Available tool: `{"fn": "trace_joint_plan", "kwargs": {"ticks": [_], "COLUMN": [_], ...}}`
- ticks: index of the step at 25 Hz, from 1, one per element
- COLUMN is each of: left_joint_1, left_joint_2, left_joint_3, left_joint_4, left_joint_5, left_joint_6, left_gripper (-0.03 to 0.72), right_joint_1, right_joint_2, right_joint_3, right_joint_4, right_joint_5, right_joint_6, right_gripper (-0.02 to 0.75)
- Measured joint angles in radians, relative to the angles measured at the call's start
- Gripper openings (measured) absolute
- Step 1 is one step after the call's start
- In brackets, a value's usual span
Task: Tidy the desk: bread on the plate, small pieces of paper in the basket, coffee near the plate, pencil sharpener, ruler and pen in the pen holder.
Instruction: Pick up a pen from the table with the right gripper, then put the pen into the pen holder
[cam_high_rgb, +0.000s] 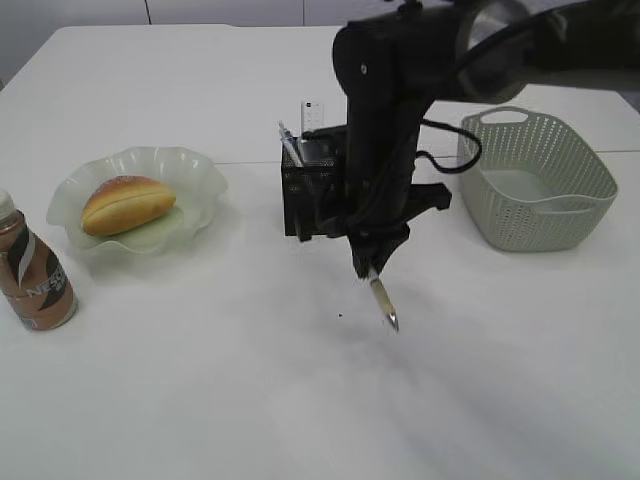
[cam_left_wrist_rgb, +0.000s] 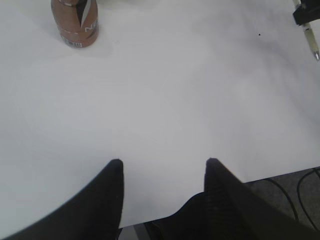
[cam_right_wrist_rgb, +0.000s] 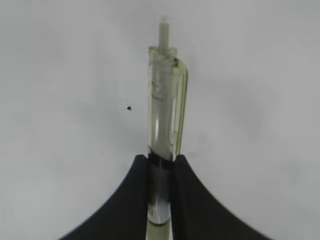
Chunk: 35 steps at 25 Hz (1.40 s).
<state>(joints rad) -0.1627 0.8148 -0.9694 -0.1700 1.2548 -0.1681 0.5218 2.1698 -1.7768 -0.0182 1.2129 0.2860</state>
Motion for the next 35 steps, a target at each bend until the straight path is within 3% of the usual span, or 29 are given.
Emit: {"fn": "trace_joint_plan", "kwargs": {"ticks": [12, 18, 23, 29, 35], "left_joint_1": [0.0, 0.0, 0.0, 0.0, 0.0], "left_joint_2": [0.0, 0.0, 0.0, 0.0, 0.0], "left_joint_3": [0.0, 0.0, 0.0, 0.0, 0.0], "left_joint_4": [0.004, 0.004, 0.004, 0.002, -0.004], "left_joint_5": [0.0, 0.0, 0.0, 0.0, 0.0], "left_joint_6": [0.0, 0.0, 0.0, 0.0, 0.0], "left_gripper": [0.379, 0.379, 0.38, 0.379, 0.379], "right_joint_1": [0.0, 0.0, 0.0, -0.014, -0.067], "right_joint_2": [-0.233, -0.302, -0.406, -0.509, -0.441], "right_joint_3": [0.002, 0.091, 0.314, 0.635, 0.714], "right_joint_4": [-0.015, -0.015, -0.032, -0.134, -0.121], "right_joint_5": [-0.175, -0.362, -0.625, -1.147, -1.54], "right_joint_6": [-0.182, -0.207, -0.21, -0.212, -0.215], "right_gripper": [0.078, 0.078, 0.078, 0.078, 0.078]}}
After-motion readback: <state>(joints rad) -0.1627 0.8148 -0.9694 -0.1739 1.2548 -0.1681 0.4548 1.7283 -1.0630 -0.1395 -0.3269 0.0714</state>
